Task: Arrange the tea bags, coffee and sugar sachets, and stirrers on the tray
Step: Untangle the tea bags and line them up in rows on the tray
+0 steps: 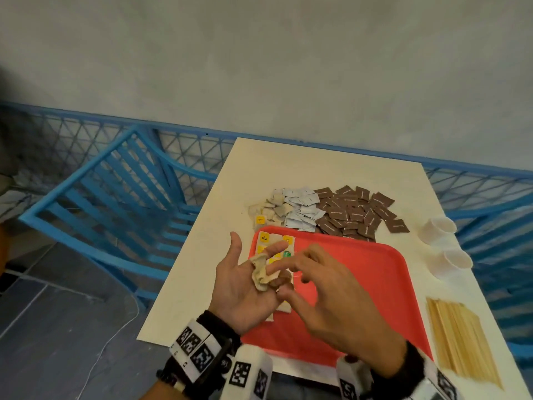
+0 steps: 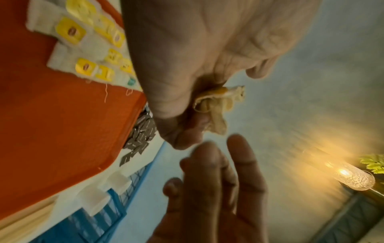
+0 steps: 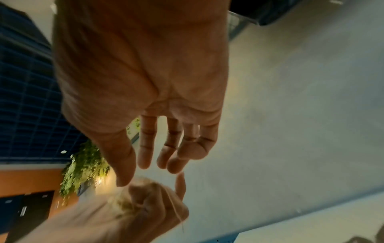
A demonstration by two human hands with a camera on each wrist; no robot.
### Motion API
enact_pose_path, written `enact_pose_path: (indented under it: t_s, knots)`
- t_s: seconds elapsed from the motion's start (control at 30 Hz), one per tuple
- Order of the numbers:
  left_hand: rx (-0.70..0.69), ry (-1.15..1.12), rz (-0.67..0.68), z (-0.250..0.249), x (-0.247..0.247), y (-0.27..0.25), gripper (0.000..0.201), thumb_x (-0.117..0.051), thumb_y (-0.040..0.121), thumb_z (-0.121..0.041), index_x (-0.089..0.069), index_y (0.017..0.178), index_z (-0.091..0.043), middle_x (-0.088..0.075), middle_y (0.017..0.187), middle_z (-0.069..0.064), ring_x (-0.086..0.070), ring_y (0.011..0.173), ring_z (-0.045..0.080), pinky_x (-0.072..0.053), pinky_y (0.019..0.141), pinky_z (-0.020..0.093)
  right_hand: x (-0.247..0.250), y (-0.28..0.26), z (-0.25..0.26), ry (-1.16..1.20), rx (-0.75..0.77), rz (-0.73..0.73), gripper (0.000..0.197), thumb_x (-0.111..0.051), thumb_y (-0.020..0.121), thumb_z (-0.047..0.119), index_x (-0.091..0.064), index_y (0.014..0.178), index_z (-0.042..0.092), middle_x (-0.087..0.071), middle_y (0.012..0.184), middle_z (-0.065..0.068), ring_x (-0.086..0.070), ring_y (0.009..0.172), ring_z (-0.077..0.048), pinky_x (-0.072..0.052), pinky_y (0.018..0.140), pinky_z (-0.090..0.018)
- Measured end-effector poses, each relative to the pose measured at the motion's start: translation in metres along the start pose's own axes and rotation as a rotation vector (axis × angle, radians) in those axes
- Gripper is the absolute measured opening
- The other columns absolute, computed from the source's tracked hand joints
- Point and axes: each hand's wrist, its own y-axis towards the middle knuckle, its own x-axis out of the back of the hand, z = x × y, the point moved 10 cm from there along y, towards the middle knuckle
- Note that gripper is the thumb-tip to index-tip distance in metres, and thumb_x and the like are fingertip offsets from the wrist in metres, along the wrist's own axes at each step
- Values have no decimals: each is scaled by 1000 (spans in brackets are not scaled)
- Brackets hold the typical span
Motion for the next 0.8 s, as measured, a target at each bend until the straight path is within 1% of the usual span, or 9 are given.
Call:
enact_pose_path:
  t_s: [0.07,0.13,0.2,0.33,0.43,0.57,0.63,0.7,0.8]
  knots:
    - [34,41,17,10,-10,2,69,-51,90,-65,-62,118,-2,-48,87,7,-46,72,19,-38,68,31,-2,-6,-4,-87,20,28,33,-66,87,28,-61,117,40,-45,108,18,-47,92,5,-45,76,-16]
    - [49,94,27,17,-21,3,43,-58,93,-40,-62,116,-3,-58,90,10,-45,73,16,-33,69,28,-1,-9,-11,-89,16,32,31,-66,86,32,-62,116,40,-47,109,16,-49,90,2,-46,74,-19]
    - [43,119,-11,20,-18,5,32,-60,86,-17,-63,114,-3,-62,93,12,-49,73,16,-32,67,26,3,-8,-16,-38,-3,7,24,-69,85,33,-67,108,39,-50,102,16,-47,87,6,-41,75,-14]
    - [66,180,-11,26,-15,4,25,-54,90,-4,-62,113,-4,-62,90,12,-52,73,15,-45,72,28,9,-5,-17,46,-22,-15,8,-73,83,26,-73,89,32,-53,92,23,-51,89,14,-35,75,-3]
    - [117,161,61,32,-14,1,21,-63,84,-7,-68,103,-3,-61,78,8,-54,57,14,-48,64,30,12,1,-19,147,-37,26,5,-72,87,22,-70,83,24,-67,86,11,-61,85,0,-40,68,-11]
    - [153,324,27,32,4,-2,19,-49,94,-5,-67,99,-5,-45,71,5,-39,43,9,-41,48,25,28,11,-36,423,-159,12,8,-66,92,14,-64,85,17,-67,76,-3,-64,73,-23,-50,69,-42]
    - [114,507,-104,21,20,-2,18,-47,98,-7,-61,108,-3,-36,65,3,-27,40,7,-31,41,22,36,17,-41,413,-185,16,6,-67,93,13,-67,87,15,-68,75,-6,-63,73,-26,-51,70,-39]
    - [-22,694,-200,-3,23,-4,29,-58,95,-27,-62,113,-5,-24,61,-1,-17,42,7,-21,40,20,39,22,-44,317,-183,67,5,-69,92,18,-71,87,18,-70,76,-2,-63,73,-20,-49,64,-25]
    - [-255,1065,-95,-31,-19,-13,50,-72,83,-51,-64,124,-23,-26,57,-9,-22,44,8,-26,42,19,31,26,-45,182,-161,187,5,-70,91,21,-73,88,22,-70,76,3,-62,71,-14,-42,64,-16]
